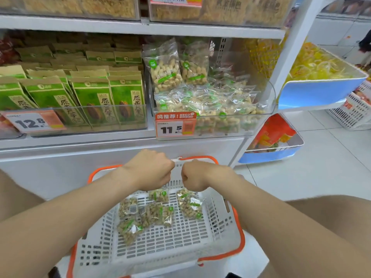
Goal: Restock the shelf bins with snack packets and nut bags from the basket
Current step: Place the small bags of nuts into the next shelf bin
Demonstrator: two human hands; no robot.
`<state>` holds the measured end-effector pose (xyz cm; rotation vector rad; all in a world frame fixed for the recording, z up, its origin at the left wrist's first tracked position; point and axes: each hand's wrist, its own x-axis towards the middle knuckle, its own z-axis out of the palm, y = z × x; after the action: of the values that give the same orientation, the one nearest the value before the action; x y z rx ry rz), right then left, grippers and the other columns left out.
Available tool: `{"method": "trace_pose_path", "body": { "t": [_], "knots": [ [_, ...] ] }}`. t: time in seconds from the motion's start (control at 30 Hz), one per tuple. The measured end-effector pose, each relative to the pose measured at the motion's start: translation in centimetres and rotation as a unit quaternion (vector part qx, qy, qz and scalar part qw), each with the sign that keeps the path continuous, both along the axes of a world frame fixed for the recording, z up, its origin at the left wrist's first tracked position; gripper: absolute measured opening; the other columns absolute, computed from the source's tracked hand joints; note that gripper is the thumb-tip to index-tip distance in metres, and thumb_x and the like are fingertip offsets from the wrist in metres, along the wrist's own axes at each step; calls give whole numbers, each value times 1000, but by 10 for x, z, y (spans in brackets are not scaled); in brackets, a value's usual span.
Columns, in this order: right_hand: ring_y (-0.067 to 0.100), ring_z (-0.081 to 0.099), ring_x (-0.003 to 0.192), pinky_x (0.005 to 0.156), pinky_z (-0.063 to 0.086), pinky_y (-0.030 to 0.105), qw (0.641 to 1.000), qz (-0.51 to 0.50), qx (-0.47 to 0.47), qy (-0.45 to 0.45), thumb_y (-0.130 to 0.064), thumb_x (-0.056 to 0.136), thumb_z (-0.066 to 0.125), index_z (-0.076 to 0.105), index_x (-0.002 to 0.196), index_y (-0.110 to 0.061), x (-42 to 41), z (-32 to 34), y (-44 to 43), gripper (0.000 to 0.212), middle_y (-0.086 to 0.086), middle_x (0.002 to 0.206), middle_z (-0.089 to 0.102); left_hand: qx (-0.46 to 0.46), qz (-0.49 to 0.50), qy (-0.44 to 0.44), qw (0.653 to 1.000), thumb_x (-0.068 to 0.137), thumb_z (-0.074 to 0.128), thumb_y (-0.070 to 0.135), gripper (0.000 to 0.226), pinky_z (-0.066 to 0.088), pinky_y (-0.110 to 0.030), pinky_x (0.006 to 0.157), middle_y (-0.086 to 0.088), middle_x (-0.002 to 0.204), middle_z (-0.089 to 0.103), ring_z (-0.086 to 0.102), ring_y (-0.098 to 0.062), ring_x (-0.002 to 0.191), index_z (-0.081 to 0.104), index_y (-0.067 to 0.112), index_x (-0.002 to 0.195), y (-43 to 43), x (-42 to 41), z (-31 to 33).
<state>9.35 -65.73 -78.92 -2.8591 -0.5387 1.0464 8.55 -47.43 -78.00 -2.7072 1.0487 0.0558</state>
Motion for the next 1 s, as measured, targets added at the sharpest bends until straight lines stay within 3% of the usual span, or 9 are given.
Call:
{"method": "trace_pose_path", "body": {
  "t": [0.1,0.23,0.33,0.4,0.6,0.67,0.77,0.83,1.0],
  "knots": [
    [28,65,82,73,55,39,1000,14,-24,6,-10,95,47,63,82,-12,15,-20,1,21,8,86,67,46,3,40,998,101,44,29,22,35,-34,59,-6,94,69,66,-34,81,63,20,95,-9,4,-16],
    [23,50,68,61,39,31,999,-36,-19,-31,-3,98,48,34,67,-25,38,-28,-11,40,1,71,48,57,10,73,996,100,46,24,19,38,-36,60,-9,97,68,62,-34,78,64,17,98,-22,11,-29],
    [29,57,90,74,43,34,994,-90,-53,-20,-8,98,48,49,75,-17,50,-63,-18,25,2,85,55,58,16,98,993,98,47,19,14,38,-35,59,-6,93,66,57,-31,73,60,18,95,-25,18,-39],
    [31,60,105,85,48,36,992,-112,-55,-1,-11,100,47,61,98,-10,49,-94,-21,14,6,106,58,63,10,110,992,98,47,17,15,36,-34,56,-4,87,61,57,-30,73,61,19,97,-25,22,-44],
    [30,62,116,102,54,46,982,-168,-49,65,-23,94,56,71,113,-13,16,-181,-28,26,8,127,64,66,10,157,985,98,47,17,15,37,-33,52,-1,76,53,57,-25,67,61,17,96,-17,25,-58],
    [30,56,128,111,47,45,979,-173,-61,95,-31,97,54,72,120,-15,10,-201,-26,33,9,136,61,60,17,183,981,97,47,14,15,43,-34,52,-2,76,55,58,-23,66,61,16,93,-14,24,-61],
    [31,21,155,126,22,45,978,-142,-83,129,-29,106,40,62,143,-19,11,-225,-26,45,9,163,38,54,20,197,979,97,47,13,16,46,-34,54,-2,78,57,60,-24,68,62,16,91,-13,23,-62],
    [32,16,156,127,19,47,975,-156,-88,133,-30,105,36,55,150,-22,13,-239,-28,50,10,168,27,50,21,201,978,97,47,13,16,46,-34,56,-1,78,56,59,-23,68,62,17,91,-13,22,-60],
    [38,34,145,120,34,50,975,-171,-104,98,-23,101,45,54,147,-20,3,-236,-27,47,16,156,24,44,24,207,977,97,47,13,16,49,-35,57,-3,79,57,58,-23,68,62,16,92,-14,20,-58]
  ]
}}
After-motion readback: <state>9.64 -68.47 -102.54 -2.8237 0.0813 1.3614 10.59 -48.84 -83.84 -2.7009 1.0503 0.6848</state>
